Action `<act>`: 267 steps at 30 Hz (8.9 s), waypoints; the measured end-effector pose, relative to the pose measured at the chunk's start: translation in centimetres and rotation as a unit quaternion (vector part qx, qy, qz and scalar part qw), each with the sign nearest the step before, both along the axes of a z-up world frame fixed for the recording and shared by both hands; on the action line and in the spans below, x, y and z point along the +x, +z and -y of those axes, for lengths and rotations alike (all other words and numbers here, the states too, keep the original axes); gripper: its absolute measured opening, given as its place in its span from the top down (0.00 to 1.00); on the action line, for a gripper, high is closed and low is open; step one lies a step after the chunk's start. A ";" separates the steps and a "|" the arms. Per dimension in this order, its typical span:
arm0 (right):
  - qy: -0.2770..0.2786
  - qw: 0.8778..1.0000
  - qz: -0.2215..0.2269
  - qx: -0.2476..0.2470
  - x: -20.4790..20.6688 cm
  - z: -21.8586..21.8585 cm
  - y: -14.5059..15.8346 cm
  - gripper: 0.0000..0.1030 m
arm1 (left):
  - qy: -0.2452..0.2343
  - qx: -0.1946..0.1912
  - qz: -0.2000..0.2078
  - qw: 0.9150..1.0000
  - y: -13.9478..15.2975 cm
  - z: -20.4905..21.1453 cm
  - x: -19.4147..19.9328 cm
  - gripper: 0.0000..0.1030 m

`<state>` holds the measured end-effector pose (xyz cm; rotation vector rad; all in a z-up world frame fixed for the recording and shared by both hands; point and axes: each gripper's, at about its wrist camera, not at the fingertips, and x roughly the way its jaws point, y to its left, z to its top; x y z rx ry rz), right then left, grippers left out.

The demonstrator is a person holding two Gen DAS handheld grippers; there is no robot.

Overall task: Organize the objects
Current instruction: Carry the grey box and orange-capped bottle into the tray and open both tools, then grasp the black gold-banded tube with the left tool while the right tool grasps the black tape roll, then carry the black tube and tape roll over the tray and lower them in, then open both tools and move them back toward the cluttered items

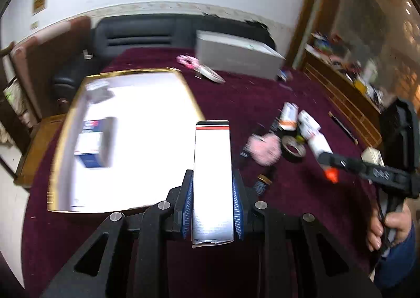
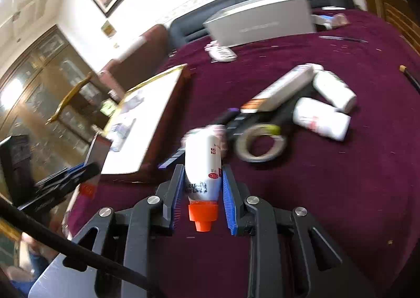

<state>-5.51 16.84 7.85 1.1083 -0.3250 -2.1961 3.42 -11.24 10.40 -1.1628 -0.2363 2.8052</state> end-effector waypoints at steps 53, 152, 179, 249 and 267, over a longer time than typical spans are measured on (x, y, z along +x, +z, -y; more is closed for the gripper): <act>0.112 0.984 0.078 0.110 -3.2 26.9 -4.6 0.75 | 0.074 -0.043 0.118 0.989 -5.2 13.5 -5.7 0.77; -0.025 0.994 -0.004 0.108 -5.2 0.6 -4.0 0.43 | -0.125 -0.099 0.041 0.986 -7.6 -13.1 -4.0 0.86; 0.020 0.997 -0.070 0.021 -1.9 3.2 0.4 0.43 | -0.038 -0.013 -0.035 0.999 -0.4 -3.5 -1.3 0.86; 0.239 0.952 -0.030 0.186 -1.9 28.8 -4.5 0.42 | 0.049 0.026 0.062 0.996 -3.4 12.8 -4.5 0.86; 0.225 0.959 -0.008 0.170 -1.9 28.5 -3.6 0.40 | 0.066 0.037 0.045 0.996 -2.1 14.0 -2.7 0.86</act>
